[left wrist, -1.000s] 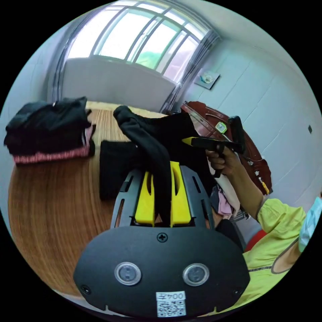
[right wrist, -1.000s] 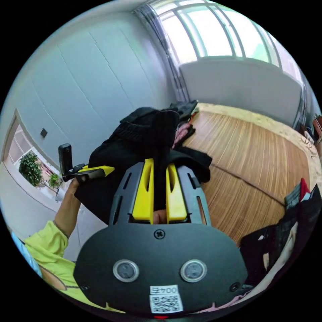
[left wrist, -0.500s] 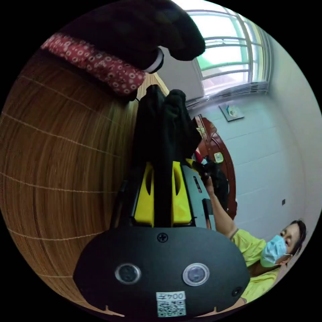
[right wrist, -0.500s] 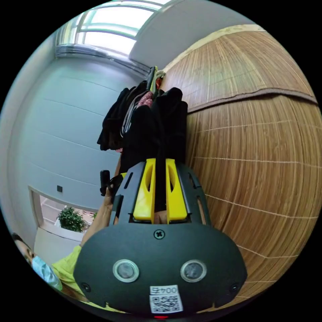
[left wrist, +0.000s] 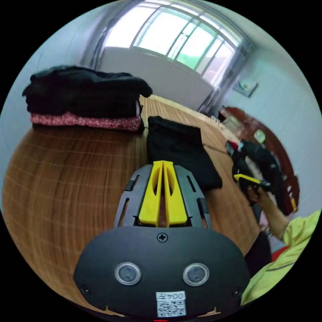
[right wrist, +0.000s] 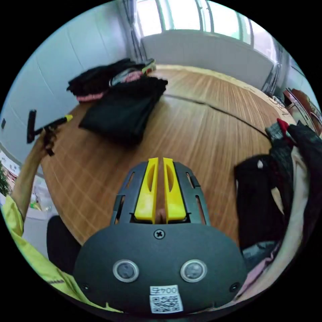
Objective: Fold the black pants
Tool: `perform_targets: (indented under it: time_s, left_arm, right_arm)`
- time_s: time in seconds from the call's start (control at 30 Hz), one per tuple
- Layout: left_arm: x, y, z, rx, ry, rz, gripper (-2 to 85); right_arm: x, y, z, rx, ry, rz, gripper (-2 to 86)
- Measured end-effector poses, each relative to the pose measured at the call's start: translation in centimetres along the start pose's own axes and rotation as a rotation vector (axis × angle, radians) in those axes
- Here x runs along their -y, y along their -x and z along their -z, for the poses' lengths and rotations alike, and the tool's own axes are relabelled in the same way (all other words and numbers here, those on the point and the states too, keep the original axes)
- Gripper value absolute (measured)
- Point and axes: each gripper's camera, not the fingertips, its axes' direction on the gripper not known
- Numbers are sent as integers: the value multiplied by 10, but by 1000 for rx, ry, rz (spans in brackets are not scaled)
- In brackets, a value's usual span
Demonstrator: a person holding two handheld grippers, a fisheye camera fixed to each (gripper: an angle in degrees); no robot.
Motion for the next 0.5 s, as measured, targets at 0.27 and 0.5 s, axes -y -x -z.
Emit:
perform_targets:
  time_s: [0.27,0.5]
  left_arm:
    - [-201,-291,38,288,239,-386,7]
    - [-307,-422,16,441,264,-457,8]
  right_arm:
    - [-221,22,79,-148,317,-65,50]
    - [-334,54,83,-255,247,-92,45]
